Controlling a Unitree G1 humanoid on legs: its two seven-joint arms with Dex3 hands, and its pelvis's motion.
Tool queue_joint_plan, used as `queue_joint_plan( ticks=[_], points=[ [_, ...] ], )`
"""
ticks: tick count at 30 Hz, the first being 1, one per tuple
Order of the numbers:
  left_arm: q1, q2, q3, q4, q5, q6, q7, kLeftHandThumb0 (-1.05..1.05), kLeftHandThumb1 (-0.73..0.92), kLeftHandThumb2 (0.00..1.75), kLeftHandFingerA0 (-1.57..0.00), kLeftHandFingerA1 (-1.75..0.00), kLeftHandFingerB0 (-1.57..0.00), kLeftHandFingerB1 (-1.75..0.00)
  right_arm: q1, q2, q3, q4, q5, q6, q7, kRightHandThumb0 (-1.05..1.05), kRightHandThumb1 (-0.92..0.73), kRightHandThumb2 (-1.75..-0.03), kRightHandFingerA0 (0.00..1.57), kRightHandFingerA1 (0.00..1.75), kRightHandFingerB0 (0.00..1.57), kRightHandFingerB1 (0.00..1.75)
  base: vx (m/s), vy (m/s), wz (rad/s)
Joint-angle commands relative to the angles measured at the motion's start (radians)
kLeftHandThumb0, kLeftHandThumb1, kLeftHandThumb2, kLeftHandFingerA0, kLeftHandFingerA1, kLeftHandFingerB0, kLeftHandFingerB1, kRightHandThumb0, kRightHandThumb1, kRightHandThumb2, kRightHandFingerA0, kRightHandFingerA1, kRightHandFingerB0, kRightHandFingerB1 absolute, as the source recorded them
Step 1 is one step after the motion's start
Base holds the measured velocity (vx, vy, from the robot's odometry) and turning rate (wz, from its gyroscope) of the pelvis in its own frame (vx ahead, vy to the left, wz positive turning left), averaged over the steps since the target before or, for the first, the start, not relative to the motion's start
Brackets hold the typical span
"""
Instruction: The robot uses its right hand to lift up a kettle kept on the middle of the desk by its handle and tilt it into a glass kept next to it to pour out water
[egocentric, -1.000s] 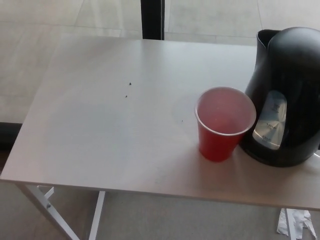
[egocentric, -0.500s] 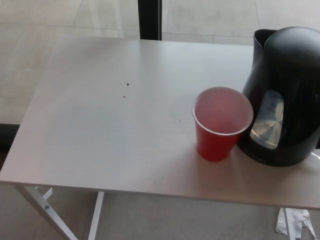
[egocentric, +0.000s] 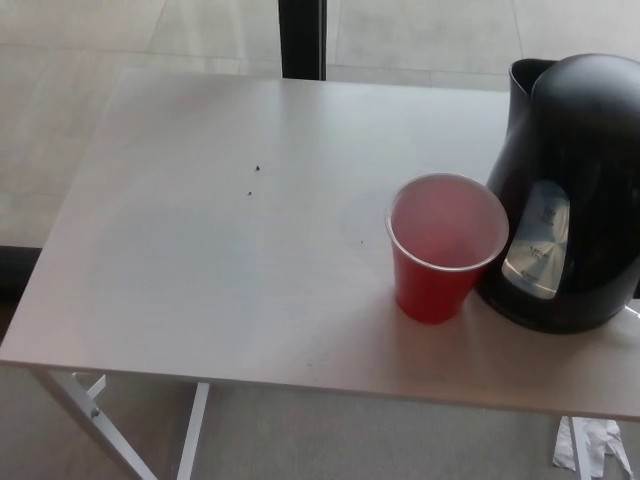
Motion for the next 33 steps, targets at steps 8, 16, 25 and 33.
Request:
queue_joint_plan(
  ticks=[8, 16, 25, 33],
  points=[
    [0.007, 0.021, 0.001, -0.002, -0.002, -0.028, 0.004, -1.05, 0.58, 1.3, -1.14, -1.1, -0.68, -1.55, 0.001, -0.028, 0.011, 0.008, 0.024, -0.033, 0.006, -0.67, -0.42, -0.72, 0.3, 0.52, 0.18, 0.5, 0.0, 0.0, 0.0],
    [0.004, 0.021, 0.004, 0.0, -0.005, -0.026, 0.004, -1.05, 0.57, 1.31, -1.11, -1.14, -0.67, -1.57, -0.009, -0.031, 0.024, 0.016, 0.023, -0.035, -0.002, -0.63, -0.48, -0.55, 0.68, 0.51, 0.22, 0.47, 0.0, 0.0, 0.0],
    [0.002, 0.024, 0.001, 0.011, -0.001, -0.035, -0.003, -1.05, 0.57, 1.3, -1.12, -1.11, -0.66, -1.56, -0.006, -0.03, 0.029, 0.015, 0.03, -0.034, -0.001, -0.66, -0.49, -0.55, 0.69, 0.49, 0.21, 0.47, 0.0, 0.0, 0.0],
    [0.004, 0.02, -0.004, 0.007, 0.003, -0.033, 0.005, -1.05, 0.57, 1.32, -1.09, -1.16, -0.65, -1.59, 0.0, -0.03, 0.041, 0.013, 0.029, -0.037, -0.006, -0.64, -0.49, -0.55, 0.6, 0.48, 0.22, 0.45, 0.0, 0.0, 0.0]
  ],
)
